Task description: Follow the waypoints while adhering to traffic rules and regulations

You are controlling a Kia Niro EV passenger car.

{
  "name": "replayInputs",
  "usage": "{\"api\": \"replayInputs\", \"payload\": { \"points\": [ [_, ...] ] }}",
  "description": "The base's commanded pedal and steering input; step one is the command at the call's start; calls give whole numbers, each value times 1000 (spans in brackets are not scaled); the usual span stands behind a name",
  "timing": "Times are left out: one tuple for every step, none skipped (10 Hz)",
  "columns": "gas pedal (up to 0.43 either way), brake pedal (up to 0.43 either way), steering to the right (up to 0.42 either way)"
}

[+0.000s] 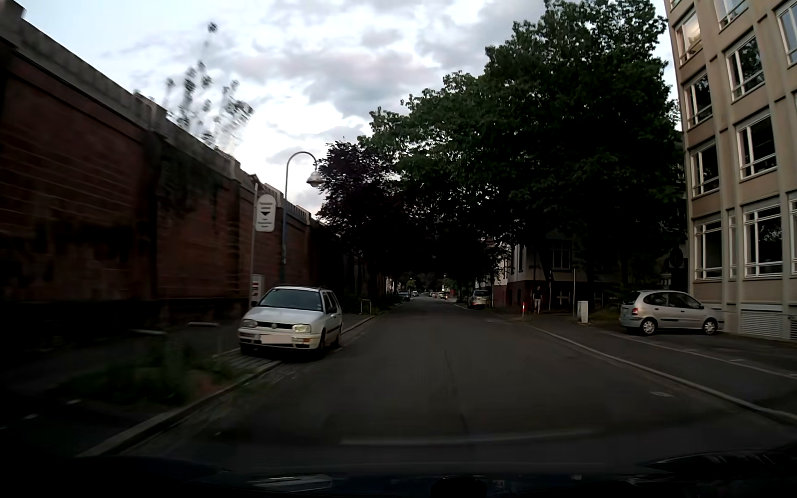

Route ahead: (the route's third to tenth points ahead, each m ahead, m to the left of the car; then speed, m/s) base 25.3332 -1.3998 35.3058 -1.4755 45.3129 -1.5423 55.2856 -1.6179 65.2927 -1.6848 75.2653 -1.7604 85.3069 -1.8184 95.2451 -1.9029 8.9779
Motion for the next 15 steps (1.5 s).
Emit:
{"api": "replayInputs", "payload": {
  "points": [
    [87, 0, 14],
    [87, 0, 14],
    [87, 0, 14],
    [87, 0, 14],
    [87, 0, 16],
    [98, 0, 16],
    [98, 0, 16],
    [98, 0, 17],
    [98, 0, 18],
    [98, 0, 21],
    [98, 0, 24],
    [98, 0, 28],
    [98, 0, 30],
    [98, 0, 30],
    [98, 0, 31]
  ]
}}
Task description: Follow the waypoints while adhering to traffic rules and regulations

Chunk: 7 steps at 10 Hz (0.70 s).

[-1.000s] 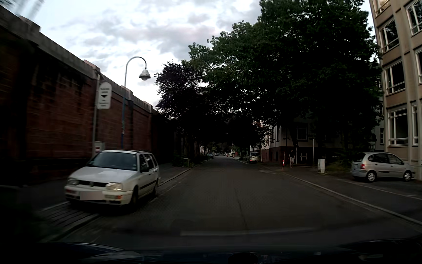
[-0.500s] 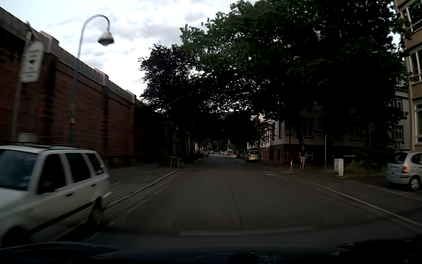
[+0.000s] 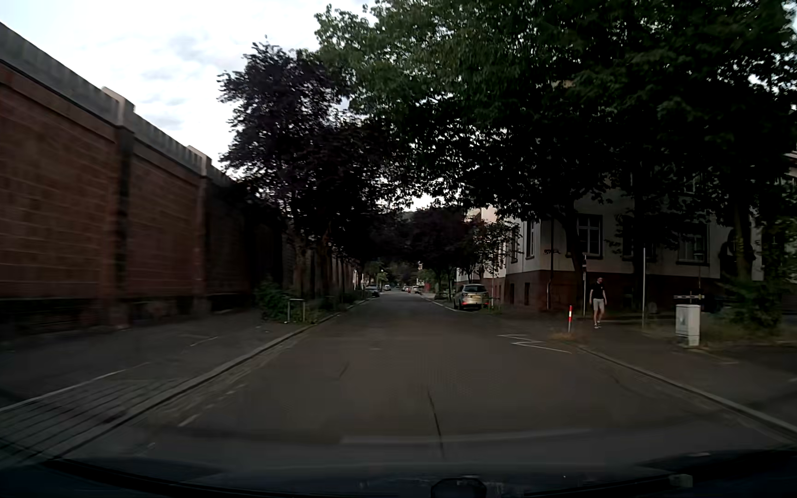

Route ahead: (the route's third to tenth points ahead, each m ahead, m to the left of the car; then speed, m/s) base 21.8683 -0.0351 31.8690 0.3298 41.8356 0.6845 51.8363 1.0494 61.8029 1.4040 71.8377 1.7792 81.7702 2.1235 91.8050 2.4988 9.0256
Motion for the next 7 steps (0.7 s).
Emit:
{"api": "replayInputs", "payload": {
  "points": [
    [98, 0, 30],
    [98, 0, 28],
    [98, 0, 26],
    [98, 0, 23],
    [98, 0, 21],
    [98, 0, 20],
    [98, 0, 18]
  ]
}}
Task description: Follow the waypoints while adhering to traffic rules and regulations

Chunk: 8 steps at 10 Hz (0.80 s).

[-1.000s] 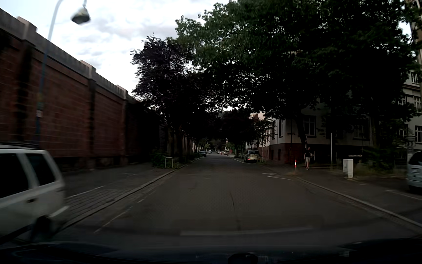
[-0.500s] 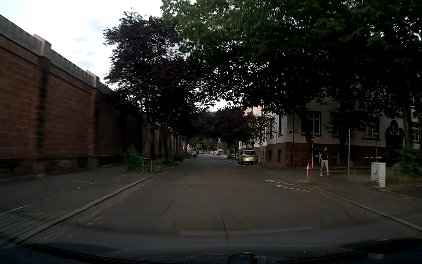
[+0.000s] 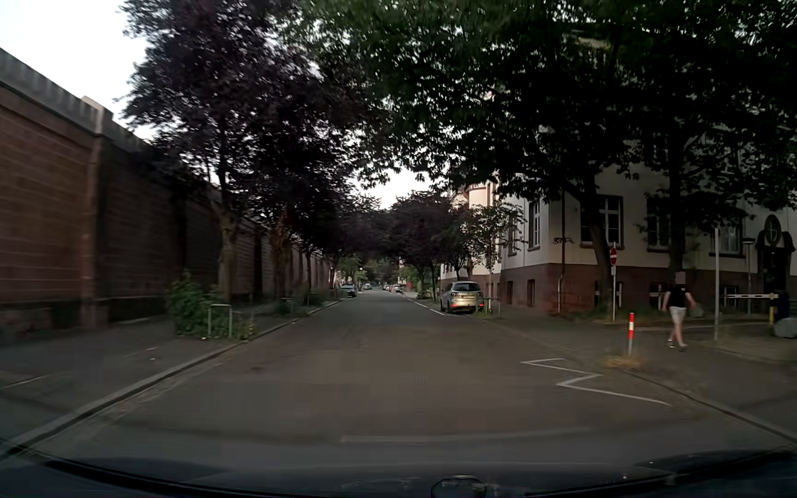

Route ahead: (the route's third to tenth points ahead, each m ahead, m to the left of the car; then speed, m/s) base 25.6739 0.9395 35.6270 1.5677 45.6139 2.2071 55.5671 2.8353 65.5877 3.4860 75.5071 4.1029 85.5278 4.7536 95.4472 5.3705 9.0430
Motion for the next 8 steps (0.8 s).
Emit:
{"api": "replayInputs", "payload": {
  "points": [
    [98, 0, 16],
    [98, 0, 10],
    [98, 0, 5],
    [87, 0, 2],
    [87, 0, 2],
    [87, 0, 1],
    [87, 0, 0],
    [87, 0, -1]
  ]
}}
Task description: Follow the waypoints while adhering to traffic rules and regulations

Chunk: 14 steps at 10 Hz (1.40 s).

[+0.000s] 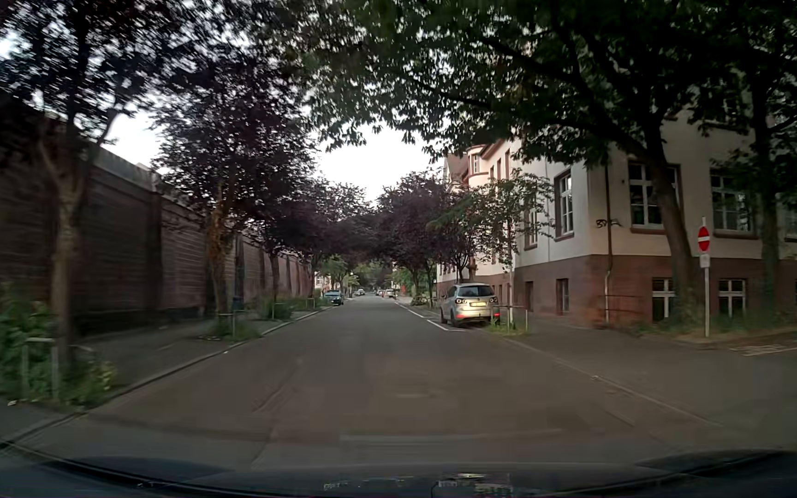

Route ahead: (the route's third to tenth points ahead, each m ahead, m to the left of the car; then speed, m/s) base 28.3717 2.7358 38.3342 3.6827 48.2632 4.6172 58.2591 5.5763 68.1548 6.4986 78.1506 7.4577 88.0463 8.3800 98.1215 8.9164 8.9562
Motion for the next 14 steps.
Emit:
{"api": "replayInputs", "payload": {
  "points": [
    [67, 0, -2],
    [67, 0, -5],
    [67, 0, -7],
    [67, 0, -10],
    [67, 0, -13],
    [67, 0, -14],
    [67, 0, -14],
    [67, 0, -17],
    [67, 0, -20],
    [67, 0, -20],
    [67, 0, -21],
    [67, 0, -22],
    [67, 0, -22],
    [67, 0, -21]
  ]
}}
